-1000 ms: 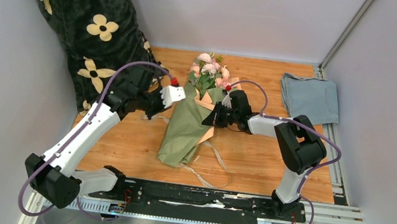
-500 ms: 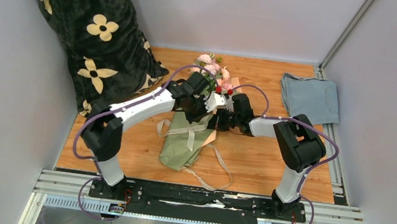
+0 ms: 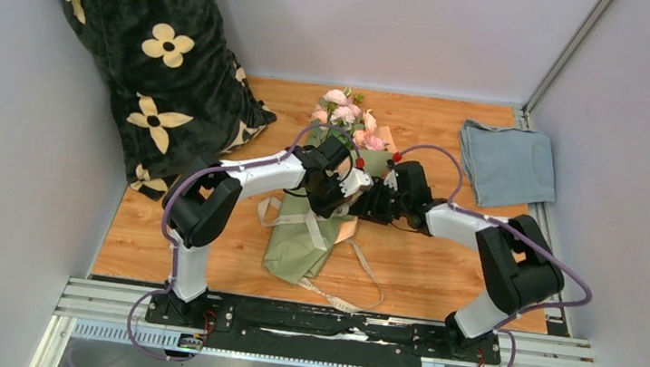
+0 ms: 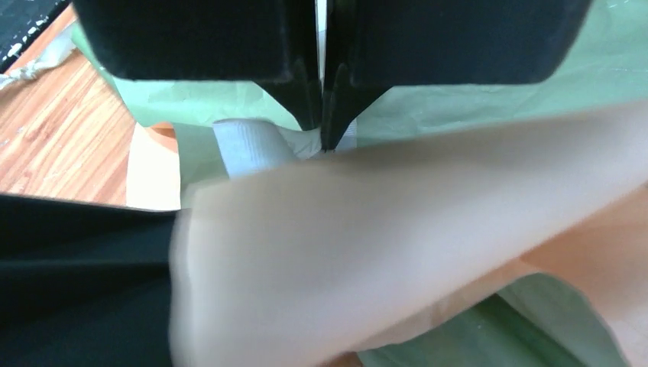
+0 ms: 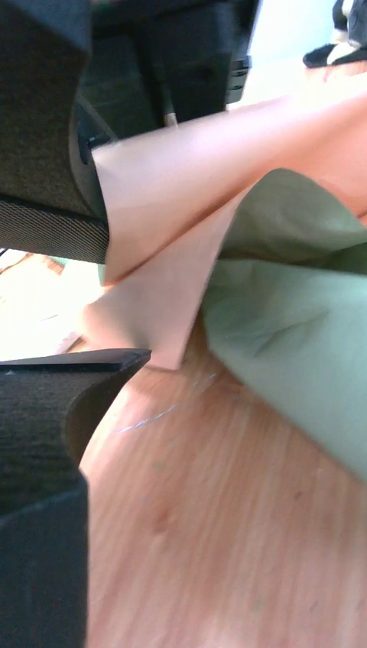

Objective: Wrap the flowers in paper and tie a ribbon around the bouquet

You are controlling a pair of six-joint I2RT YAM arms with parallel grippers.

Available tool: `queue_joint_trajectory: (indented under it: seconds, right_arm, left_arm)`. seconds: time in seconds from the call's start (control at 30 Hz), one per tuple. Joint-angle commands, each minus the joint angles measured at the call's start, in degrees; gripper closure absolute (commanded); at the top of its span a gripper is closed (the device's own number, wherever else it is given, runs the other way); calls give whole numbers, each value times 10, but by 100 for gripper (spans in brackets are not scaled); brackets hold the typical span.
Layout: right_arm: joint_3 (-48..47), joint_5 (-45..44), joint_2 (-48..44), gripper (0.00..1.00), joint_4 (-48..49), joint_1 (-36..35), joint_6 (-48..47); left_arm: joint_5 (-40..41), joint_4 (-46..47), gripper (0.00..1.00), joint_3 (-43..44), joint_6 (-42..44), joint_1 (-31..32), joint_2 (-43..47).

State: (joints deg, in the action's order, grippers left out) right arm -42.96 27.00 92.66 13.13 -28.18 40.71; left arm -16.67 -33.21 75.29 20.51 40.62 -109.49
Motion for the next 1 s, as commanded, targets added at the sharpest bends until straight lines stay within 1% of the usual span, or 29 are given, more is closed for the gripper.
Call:
queue_joint_trajectory:
  seconds: [0.0,0.13,0.23,0.27,0.33,0.37,0.43,0.53,0.6,0.67,0.73,0.8,0.9,0.97]
  right_arm:
    - [29,-52,-80,50,-50,-1,-18]
    - [56,-114,-168,47,-121,-1,-39]
    - [61,-166,-243,47,-200,0,-76]
    - [61,-169,-267,47,-216,-3,-97]
    - [62,-140,-315,51,-222,-20,-176]
    - [60,-112,-335,52,-222,-38,-216]
    - [54,-61,-373,52,-228,-104,-297]
    - [62,-27,-398,49,-232,-235,-429]
    - [82,-28,-389,44,-226,-320,-515]
    - [103,-45,-357,39,-216,-389,-581]
    - [100,-53,-309,35,-225,-434,-626]
    - [85,-69,-261,33,-241,-458,-636]
    - [62,-92,-194,32,-273,-467,-637]
    - [50,-119,-168,32,-275,-470,-633]
  left_arm:
    - [6,1,100,-1,-11,2,-38]
    - [1,-1,100,0,-13,2,-43]
    - [-1,1,100,-2,-13,0,-42]
    - [-1,1,100,-2,-13,0,-40]
    - [-3,0,100,0,-13,-4,-37]
    - [-5,0,100,1,-13,-6,-36]
    - [-11,-3,100,6,-14,-10,-35]
    - [-13,-7,100,11,-13,-14,-35]
    - [-15,-10,100,14,-10,-14,-35]
    - [-17,-14,100,15,-10,-14,-35]
    - [-20,-17,100,15,-8,-14,-34]
    - [-21,-21,100,15,-6,-14,-34]
    - [-20,-24,100,12,-3,-14,-34]
    - [-19,-24,100,11,-3,-14,-32]
